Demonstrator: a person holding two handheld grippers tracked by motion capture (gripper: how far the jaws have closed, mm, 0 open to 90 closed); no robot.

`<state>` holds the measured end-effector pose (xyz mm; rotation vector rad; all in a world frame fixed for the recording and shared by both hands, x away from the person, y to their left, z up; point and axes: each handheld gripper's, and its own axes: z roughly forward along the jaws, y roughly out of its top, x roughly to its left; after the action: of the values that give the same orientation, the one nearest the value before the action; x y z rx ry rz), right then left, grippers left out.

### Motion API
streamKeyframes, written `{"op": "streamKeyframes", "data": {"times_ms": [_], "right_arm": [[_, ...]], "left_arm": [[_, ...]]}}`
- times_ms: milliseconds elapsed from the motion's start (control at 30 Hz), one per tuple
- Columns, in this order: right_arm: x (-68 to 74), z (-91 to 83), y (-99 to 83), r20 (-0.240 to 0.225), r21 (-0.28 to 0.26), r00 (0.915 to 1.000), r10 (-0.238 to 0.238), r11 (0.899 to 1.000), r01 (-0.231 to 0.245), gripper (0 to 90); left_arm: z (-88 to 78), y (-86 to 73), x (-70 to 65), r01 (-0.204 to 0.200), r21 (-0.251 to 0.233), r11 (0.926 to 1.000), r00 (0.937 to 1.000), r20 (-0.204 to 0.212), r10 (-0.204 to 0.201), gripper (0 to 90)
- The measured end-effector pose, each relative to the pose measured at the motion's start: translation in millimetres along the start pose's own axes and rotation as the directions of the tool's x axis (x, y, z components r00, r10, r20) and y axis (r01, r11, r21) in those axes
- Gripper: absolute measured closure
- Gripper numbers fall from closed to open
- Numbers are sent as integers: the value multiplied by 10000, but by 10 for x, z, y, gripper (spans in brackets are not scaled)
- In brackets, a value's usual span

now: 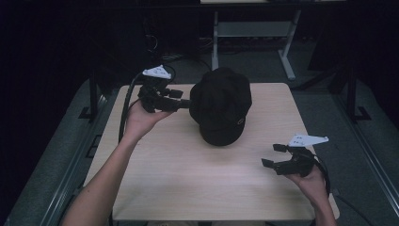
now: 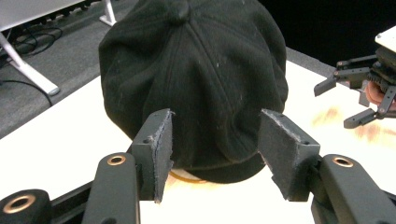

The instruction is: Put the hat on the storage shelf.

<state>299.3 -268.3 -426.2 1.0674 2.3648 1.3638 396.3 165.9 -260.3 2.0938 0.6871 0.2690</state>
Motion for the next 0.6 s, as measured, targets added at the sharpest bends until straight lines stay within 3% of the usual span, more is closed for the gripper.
{"op": "streamKeyframes", "data": {"times_ms": [600], "right_arm": [[29, 30, 8, -19, 65, 9999, -128, 9999, 128, 167]], "left_arm": [[-186, -422, -47, 373, -166, 9992, 9993, -78, -374, 433]]}}
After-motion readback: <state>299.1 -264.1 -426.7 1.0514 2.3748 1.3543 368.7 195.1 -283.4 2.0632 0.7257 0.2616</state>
